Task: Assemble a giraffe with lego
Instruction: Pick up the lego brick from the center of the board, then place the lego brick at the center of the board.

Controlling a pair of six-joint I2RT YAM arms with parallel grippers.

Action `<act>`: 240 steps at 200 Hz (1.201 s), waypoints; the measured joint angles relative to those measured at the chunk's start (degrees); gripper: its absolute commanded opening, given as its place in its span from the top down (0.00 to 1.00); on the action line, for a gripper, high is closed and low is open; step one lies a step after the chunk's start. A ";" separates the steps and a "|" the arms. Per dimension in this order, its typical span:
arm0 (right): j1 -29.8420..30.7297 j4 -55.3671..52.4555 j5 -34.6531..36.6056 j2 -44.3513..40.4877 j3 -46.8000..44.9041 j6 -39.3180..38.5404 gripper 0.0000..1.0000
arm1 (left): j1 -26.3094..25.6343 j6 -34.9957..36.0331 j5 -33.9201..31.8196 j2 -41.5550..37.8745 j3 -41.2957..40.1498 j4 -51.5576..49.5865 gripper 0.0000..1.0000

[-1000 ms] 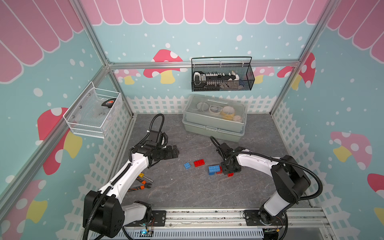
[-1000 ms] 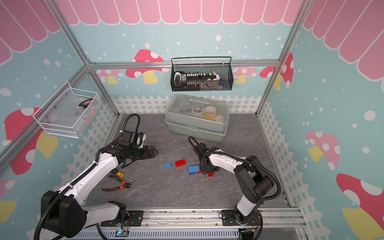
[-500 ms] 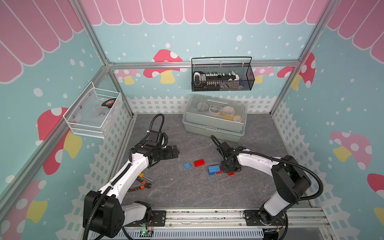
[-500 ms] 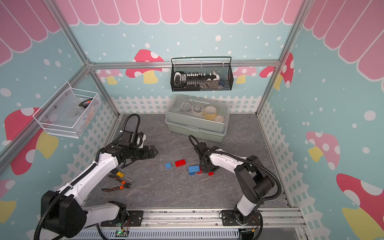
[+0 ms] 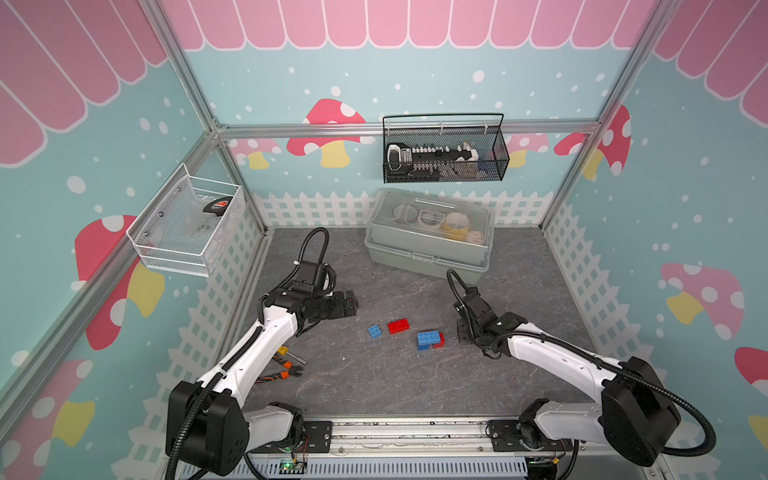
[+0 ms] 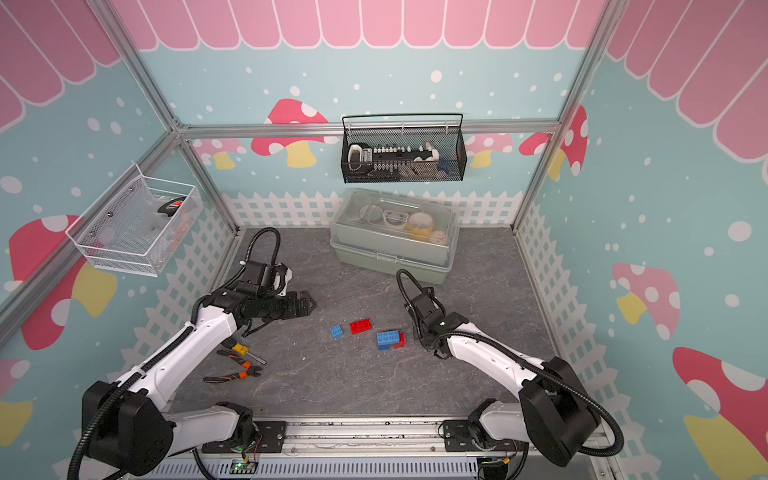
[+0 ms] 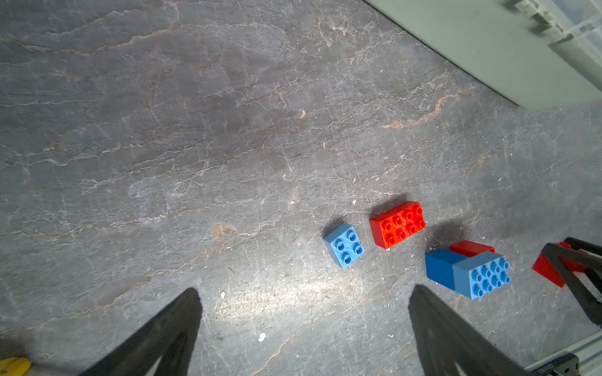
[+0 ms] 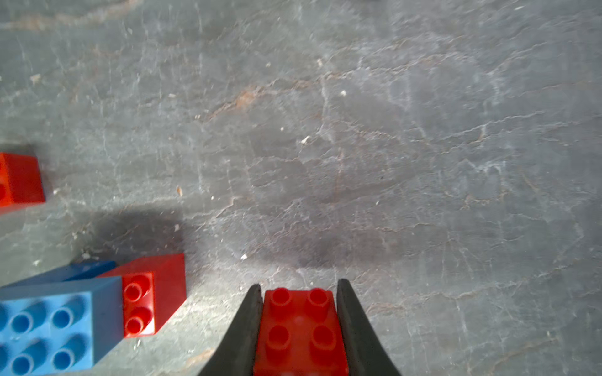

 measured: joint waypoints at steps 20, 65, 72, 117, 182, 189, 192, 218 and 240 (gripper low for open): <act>1.07 4.48 3.34 -3.04 -3.34 0.28 0.81 | 0.00 0.02 0.00 0.09 0.00 0.02 0.01; 3.50 16.44 9.60 -4.83 -8.17 -0.83 0.82 | -0.15 0.00 -0.20 0.35 0.00 0.00 0.01; 4.00 18.18 10.47 -4.48 -8.50 -1.25 0.82 | -0.20 0.02 -0.22 0.35 0.00 0.00 0.01; 7.96 32.37 16.06 0.79 -12.09 -4.63 0.82 | -0.37 0.02 -0.42 0.35 0.00 0.00 0.01; 10.54 53.79 20.65 5.77 -22.40 -8.59 0.82 | -0.48 0.02 -0.63 0.35 0.00 0.00 0.01; 10.71 56.00 20.90 6.71 -23.32 -8.81 0.82 | -0.52 0.02 -0.66 0.35 0.00 0.00 0.01; 10.75 56.98 20.96 7.13 -23.67 -8.92 0.82 | -0.52 0.02 -0.68 0.35 0.00 0.02 0.01; 11.10 63.93 21.59 11.08 -25.79 -9.46 0.82 | -0.74 0.04 -1.05 0.35 0.00 0.00 0.01; 11.10 68.94 22.27 12.22 -27.56 -9.53 0.82 | -0.81 0.04 -1.27 0.35 0.00 0.00 0.01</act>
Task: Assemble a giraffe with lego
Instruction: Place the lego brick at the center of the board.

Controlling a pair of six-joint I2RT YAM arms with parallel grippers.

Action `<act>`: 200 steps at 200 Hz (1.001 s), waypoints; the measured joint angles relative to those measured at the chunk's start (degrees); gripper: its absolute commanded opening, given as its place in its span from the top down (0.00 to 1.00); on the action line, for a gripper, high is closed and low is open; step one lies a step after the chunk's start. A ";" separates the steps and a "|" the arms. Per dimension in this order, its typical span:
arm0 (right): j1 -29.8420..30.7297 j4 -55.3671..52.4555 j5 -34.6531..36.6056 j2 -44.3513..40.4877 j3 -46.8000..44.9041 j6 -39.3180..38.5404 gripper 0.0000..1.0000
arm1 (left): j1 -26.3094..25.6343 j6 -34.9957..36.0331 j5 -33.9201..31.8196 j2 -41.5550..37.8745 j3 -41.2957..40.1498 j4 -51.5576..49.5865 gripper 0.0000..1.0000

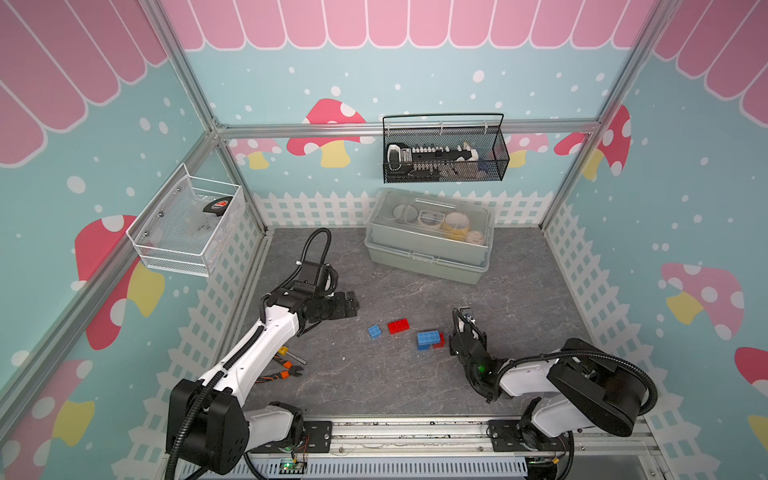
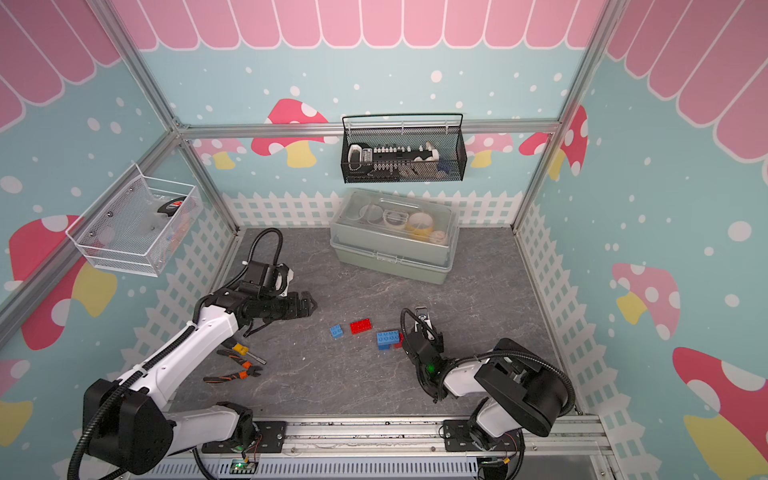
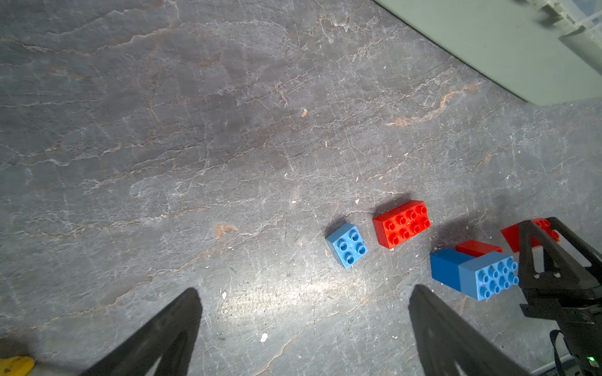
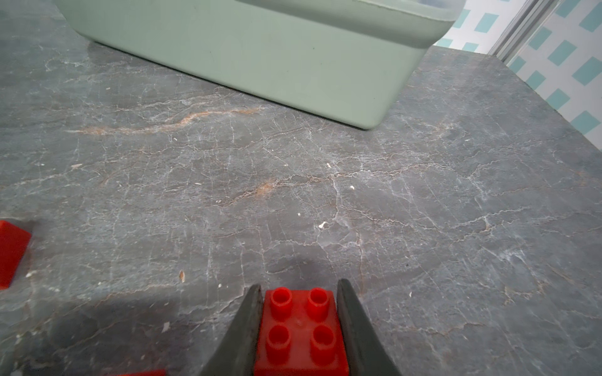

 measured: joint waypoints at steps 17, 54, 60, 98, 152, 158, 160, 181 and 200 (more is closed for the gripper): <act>0.00 2.47 0.46 0.07 -1.75 0.15 0.82 | 0.00 0.00 -0.24 0.00 0.00 0.00 0.01; 0.94 6.25 1.38 1.62 -3.50 0.66 0.82 | -0.04 0.00 -0.50 0.09 0.00 0.00 0.01; 1.07 6.78 1.42 1.99 -3.67 0.72 0.82 | -0.07 0.00 -0.59 0.09 0.00 0.00 0.01; 1.86 8.28 2.27 2.80 -4.46 1.73 0.80 | -0.31 0.02 -0.68 0.09 0.00 0.00 0.01; 2.60 7.48 3.08 2.56 -4.55 3.67 0.65 | -0.31 0.17 -0.68 0.11 0.00 0.00 0.01; 2.60 7.13 3.13 2.36 -4.55 3.91 0.63 | -0.33 0.17 -0.68 0.11 0.00 0.00 0.01; 2.62 7.06 3.15 2.32 -4.55 3.98 0.63 | -0.33 0.17 -0.68 0.11 0.00 0.00 0.01; 2.62 5.05 3.06 1.44 -4.52 4.61 0.58 | -0.33 0.17 -0.68 0.11 0.00 0.00 0.01; 2.62 3.34 2.80 0.20 -4.52 4.94 0.54 | -0.42 0.17 -0.68 0.11 0.00 0.00 0.01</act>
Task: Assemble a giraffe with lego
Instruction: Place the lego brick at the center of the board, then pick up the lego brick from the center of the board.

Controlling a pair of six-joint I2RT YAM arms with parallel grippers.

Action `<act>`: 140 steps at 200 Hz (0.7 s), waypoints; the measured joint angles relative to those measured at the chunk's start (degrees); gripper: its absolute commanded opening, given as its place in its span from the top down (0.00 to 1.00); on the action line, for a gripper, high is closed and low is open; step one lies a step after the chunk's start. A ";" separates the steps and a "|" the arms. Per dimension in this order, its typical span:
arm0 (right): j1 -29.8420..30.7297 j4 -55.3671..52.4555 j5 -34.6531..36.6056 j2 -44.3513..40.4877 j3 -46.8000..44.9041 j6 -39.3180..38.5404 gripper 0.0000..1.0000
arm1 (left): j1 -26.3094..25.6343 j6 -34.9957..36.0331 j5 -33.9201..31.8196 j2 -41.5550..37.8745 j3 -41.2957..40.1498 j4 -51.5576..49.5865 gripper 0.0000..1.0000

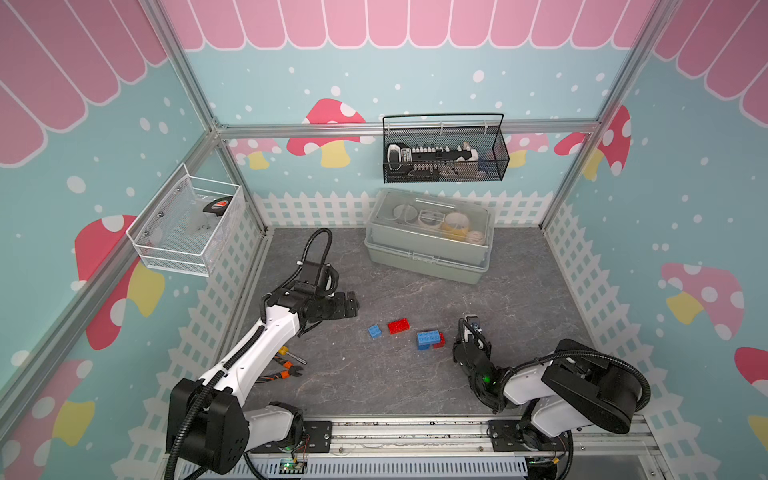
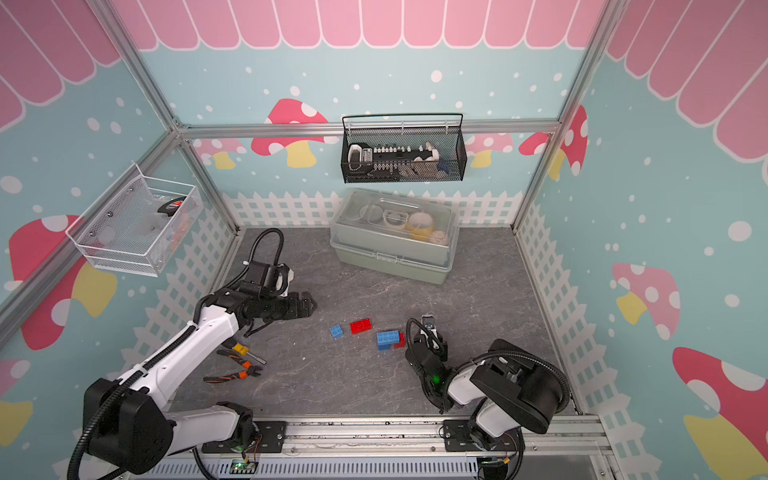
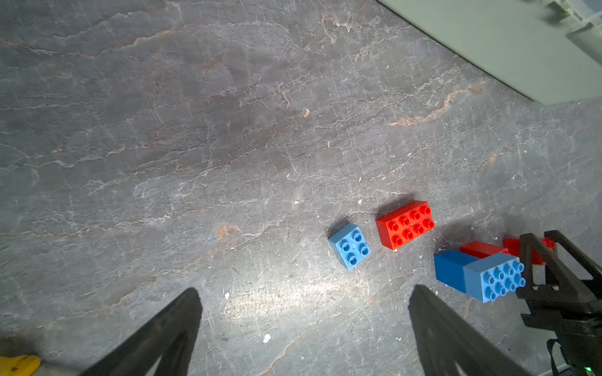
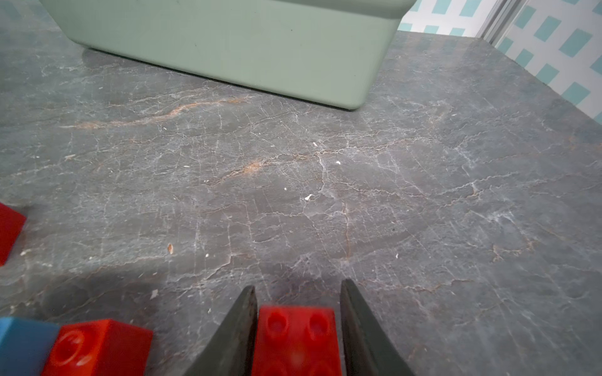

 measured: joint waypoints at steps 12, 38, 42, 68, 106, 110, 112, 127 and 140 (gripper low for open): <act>0.00 -1.16 -0.13 -1.31 0.00 -0.02 0.50 | -0.07 0.00 0.00 0.00 0.00 0.00 0.01; 0.00 -5.66 -0.35 -4.96 0.87 0.50 0.38 | -0.22 0.00 -0.02 0.00 0.00 0.00 0.01; 0.00 -6.93 -0.37 -5.62 1.27 0.57 0.37 | -0.22 0.00 -0.02 0.00 0.00 0.00 0.01; 0.00 -16.13 -0.66 -9.31 5.40 2.12 0.33 | -0.22 0.00 -0.13 0.00 0.00 0.02 0.01; 0.00 -26.14 -1.99 -13.51 9.38 4.09 0.32 | -0.22 0.02 -0.13 0.00 0.00 0.00 0.01; 0.00 -27.52 -2.16 -13.99 9.60 4.31 0.32 | -0.22 0.02 -0.13 0.00 0.00 0.00 0.01; 0.00 -28.00 -2.23 -14.19 9.70 4.37 0.32 | -0.22 0.02 -0.13 0.00 0.00 0.00 0.01; -0.02 -33.24 -3.08 -15.96 10.91 4.94 0.32 | -0.22 0.02 -0.15 0.00 0.00 0.02 0.01; -0.24 -37.73 -4.15 -17.57 12.46 5.35 0.32 | -0.22 0.02 -0.15 0.00 0.00 0.00 0.01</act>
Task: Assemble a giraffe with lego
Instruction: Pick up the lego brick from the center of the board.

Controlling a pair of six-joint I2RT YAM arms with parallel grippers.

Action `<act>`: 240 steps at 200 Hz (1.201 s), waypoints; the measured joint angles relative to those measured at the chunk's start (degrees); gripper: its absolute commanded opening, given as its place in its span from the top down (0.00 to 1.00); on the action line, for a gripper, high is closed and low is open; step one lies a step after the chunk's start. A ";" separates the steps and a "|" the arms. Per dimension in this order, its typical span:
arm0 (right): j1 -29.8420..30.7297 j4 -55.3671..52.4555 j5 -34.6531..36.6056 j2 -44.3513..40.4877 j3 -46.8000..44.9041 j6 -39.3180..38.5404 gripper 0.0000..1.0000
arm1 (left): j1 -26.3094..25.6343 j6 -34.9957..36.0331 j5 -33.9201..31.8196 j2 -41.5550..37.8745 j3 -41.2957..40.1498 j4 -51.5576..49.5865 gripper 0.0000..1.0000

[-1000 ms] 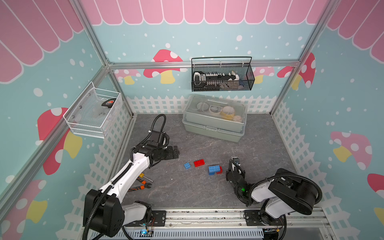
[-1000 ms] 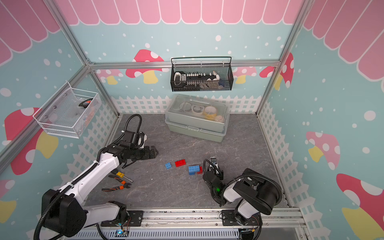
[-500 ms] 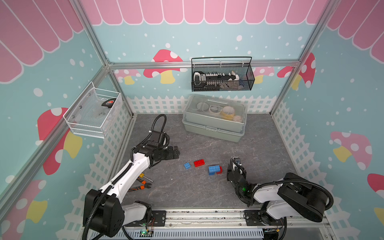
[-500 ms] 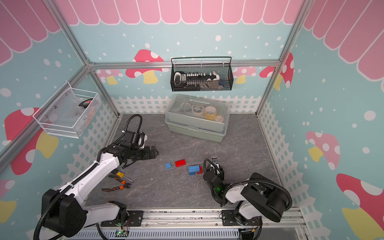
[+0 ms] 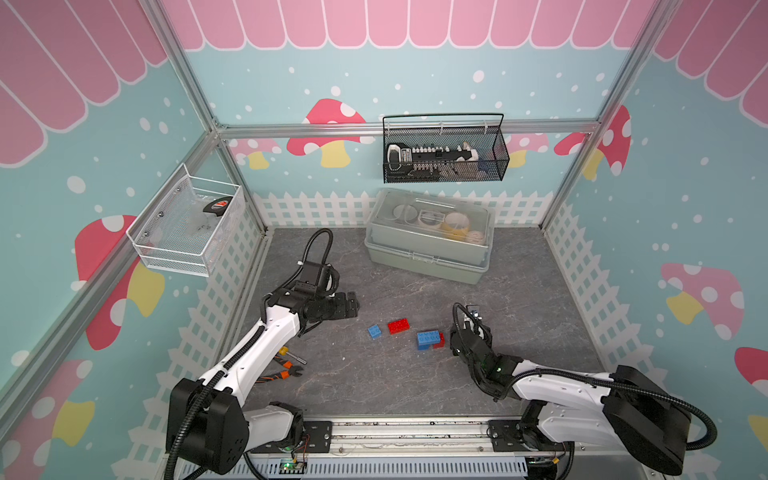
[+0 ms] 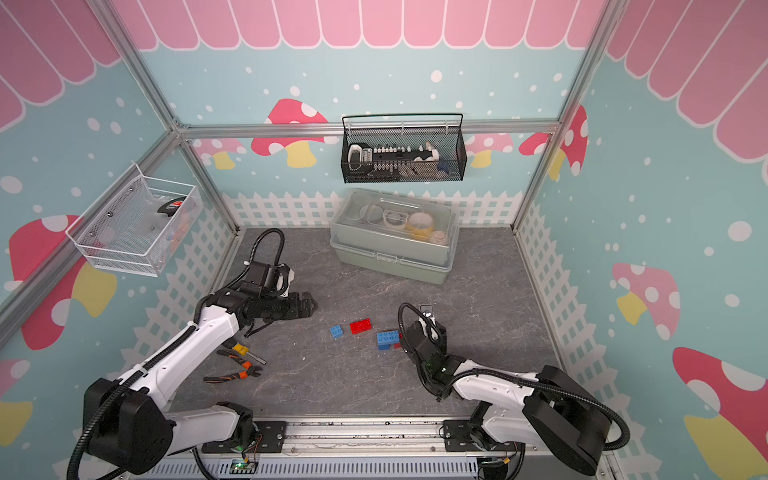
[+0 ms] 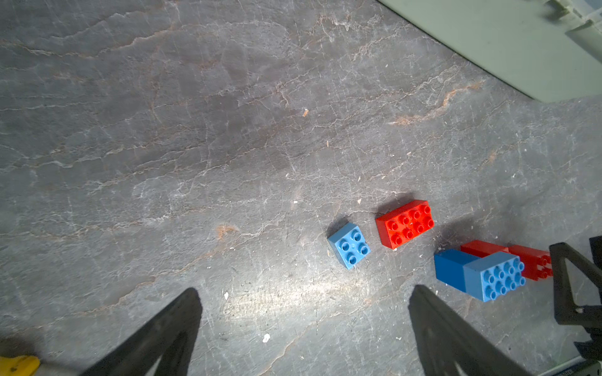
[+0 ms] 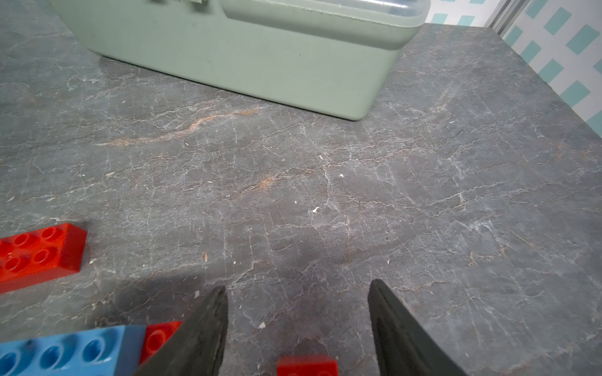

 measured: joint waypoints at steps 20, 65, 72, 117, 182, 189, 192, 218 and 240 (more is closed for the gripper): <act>-1.60 -6.80 -3.21 -2.01 3.17 0.70 0.32 | 0.00 -0.02 0.02 0.00 0.00 0.00 0.01; -4.79 -21.64 -12.11 -1.05 13.46 1.29 0.31 | 0.00 -0.02 0.04 0.24 0.00 0.00 0.01; -5.25 -23.98 -13.46 0.09 15.41 1.27 0.31 | 0.00 0.00 0.11 0.31 0.00 0.00 0.01; -8.04 -35.85 -20.44 7.87 24.35 1.49 0.32 | -0.13 0.20 1.95 0.50 0.00 0.02 0.01; -11.72 -43.43 -25.86 11.28 25.53 1.68 0.36 | -0.76 1.14 9.64 0.57 0.00 0.07 0.01; -11.93 -43.63 -26.14 11.50 25.53 1.70 0.36 | -0.76 1.22 10.62 0.59 0.00 0.07 0.01; -11.98 -43.71 -26.21 11.65 25.53 1.68 0.37 | -0.76 1.29 10.97 0.59 0.00 0.07 0.01; -12.83 -43.78 -27.30 12.37 25.53 1.66 0.40 | -1.33 1.75 14.49 0.61 0.00 0.09 0.01; -13.46 -43.74 -28.04 12.83 25.53 1.64 0.42 | -2.73 2.19 16.68 0.61 0.00 0.09 0.01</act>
